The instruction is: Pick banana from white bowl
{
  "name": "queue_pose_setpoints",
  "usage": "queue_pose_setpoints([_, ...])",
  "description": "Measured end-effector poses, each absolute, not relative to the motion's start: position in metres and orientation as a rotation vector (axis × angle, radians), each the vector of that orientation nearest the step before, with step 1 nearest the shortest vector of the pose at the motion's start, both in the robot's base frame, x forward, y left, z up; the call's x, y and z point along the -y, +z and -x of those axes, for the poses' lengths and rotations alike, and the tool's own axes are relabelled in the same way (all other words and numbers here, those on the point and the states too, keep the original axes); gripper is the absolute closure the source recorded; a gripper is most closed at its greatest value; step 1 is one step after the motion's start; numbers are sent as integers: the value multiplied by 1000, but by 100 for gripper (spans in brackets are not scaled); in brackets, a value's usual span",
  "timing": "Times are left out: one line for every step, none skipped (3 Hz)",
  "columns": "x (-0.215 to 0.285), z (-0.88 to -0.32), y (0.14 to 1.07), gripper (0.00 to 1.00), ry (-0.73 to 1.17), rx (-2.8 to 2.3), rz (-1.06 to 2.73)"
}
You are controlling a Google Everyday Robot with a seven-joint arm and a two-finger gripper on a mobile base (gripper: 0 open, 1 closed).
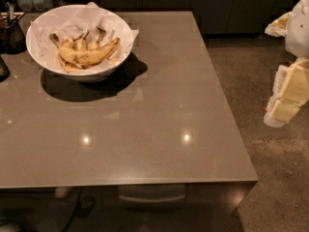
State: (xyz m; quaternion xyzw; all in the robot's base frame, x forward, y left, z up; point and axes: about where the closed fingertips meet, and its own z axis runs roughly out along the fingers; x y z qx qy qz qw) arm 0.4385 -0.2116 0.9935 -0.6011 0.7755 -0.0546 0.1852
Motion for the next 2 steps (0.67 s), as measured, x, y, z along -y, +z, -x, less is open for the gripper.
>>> queue_pose_setpoints([205,-444,1001,0,-167,-2182,1692])
queue_pose_setpoints([178,-463,1023,0,-222,-2098,1757])
